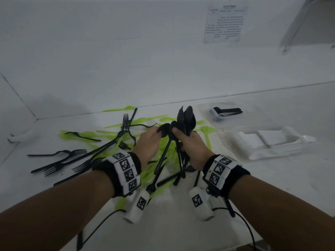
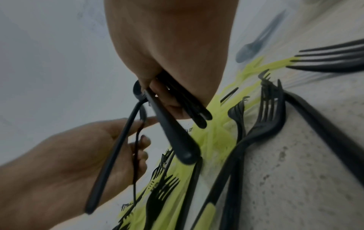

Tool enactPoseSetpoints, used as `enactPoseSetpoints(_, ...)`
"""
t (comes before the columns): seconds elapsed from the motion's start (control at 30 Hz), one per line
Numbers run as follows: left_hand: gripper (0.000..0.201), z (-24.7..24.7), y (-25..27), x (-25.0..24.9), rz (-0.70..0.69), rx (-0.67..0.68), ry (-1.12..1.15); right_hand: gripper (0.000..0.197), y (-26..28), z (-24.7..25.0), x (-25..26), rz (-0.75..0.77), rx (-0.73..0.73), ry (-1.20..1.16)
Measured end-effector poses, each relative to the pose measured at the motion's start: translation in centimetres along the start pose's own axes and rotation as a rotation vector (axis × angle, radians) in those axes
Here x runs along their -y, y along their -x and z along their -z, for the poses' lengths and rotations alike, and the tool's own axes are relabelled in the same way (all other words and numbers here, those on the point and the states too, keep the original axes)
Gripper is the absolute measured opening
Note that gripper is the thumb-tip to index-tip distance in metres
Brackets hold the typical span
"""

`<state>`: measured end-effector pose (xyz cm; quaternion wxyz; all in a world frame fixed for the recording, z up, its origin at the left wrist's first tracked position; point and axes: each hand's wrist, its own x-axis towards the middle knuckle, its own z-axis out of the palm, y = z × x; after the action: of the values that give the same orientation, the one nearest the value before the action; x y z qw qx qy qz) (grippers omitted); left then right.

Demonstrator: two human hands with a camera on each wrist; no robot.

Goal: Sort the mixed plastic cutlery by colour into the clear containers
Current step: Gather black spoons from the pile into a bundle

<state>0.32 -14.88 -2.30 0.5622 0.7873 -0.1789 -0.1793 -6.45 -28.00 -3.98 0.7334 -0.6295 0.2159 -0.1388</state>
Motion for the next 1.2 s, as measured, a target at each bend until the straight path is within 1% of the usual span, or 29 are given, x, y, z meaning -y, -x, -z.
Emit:
enactPoseSetpoints(0.07,0.023,-0.7,0.4,-0.5,-0.004,0.038,0.101,0.013,0.1,-0.4,0.0,0.047,-0.008,0.03)
enactPoseSetpoints(0.13,0.023,-1.0,0.9,-0.9,0.076,0.129,0.273,0.014,-0.1,-0.4,0.0,0.076,-0.048,0.057)
enactPoseSetpoints(0.2,0.022,-1.0,1.4,-1.0,0.143,0.213,0.39,0.016,-0.2,-0.2,-0.1,0.083,-0.046,0.069)
enactPoseSetpoints(0.27,0.018,-0.8,1.3,-0.5,0.147,0.24,0.387,0.018,-0.2,-0.3,-0.1,0.075,0.012,0.043)
enactPoseSetpoints(0.37,0.029,-0.3,0.7,0.2,0.156,0.25,0.407,0.015,0.4,-1.1,0.1,0.017,0.082,-0.058)
enactPoseSetpoints(0.43,0.03,-0.1,0.3,0.5,0.166,0.244,0.431,0.02,0.4,-1.3,-0.1,-0.027,0.119,-0.041)
enactPoseSetpoints(0.5,0.027,-0.1,0.2,0.6,0.162,0.217,0.46,0.027,0.4,-1.5,-0.1,-0.062,0.165,0.006)
enactPoseSetpoints(0.57,0.025,-0.2,0.1,0.8,0.166,0.171,0.465,0.025,0.3,-1.6,0.1,-0.085,0.182,0.007)
enactPoseSetpoints(0.7,0.022,0.1,-0.7,1.2,0.174,0.018,0.459,0.021,-0.1,-1.4,0.4,-0.181,0.109,-0.139)
enactPoseSetpoints(0.77,0.011,0.4,-1.1,1.2,0.15,-0.01,0.455,0.018,-0.4,-1.2,0.2,-0.137,0.102,-0.086)
enactPoseSetpoints(0.8,0.011,0.5,-1.3,1.1,0.142,-0.004,0.462,0.017,-0.3,-1.3,0.2,-0.098,0.115,-0.02)
enactPoseSetpoints(0.83,0.021,0.5,-1.2,0.9,0.14,0.006,0.46,0.019,0.0,-1.6,0.3,-0.057,0.139,0.046)
enactPoseSetpoints(0.9,0.039,0.0,-1.4,0.5,0.137,0.015,0.445,0.03,0.6,-2.3,0.5,0.01,0.199,0.127)
enactPoseSetpoints(0.97,0.043,-0.4,-1.6,0.3,0.123,-0.008,0.444,0.04,0.8,-2.9,0.5,0.034,0.232,0.126)
enactPoseSetpoints(1.0,0.042,-0.4,-1.7,0.5,0.119,-0.027,0.437,0.041,0.9,-3.1,0.5,0.034,0.239,0.12)
enactPoseSetpoints(1.07,0.038,-0.3,-2.0,0.7,0.116,-0.054,0.436,0.031,1.1,-3.0,0.6,0.026,0.268,0.123)
enactPoseSetpoints(1.13,0.047,0.0,-2.1,0.9,0.128,-0.048,0.452,0.018,1.2,-2.8,0.7,0.001,0.297,0.108)
enactPoseSetpoints(1.2,0.053,0.4,-2.1,0.8,0.152,-0.031,0.499,0.016,1.2,-2.7,0.8,-0.03,0.29,0.084)
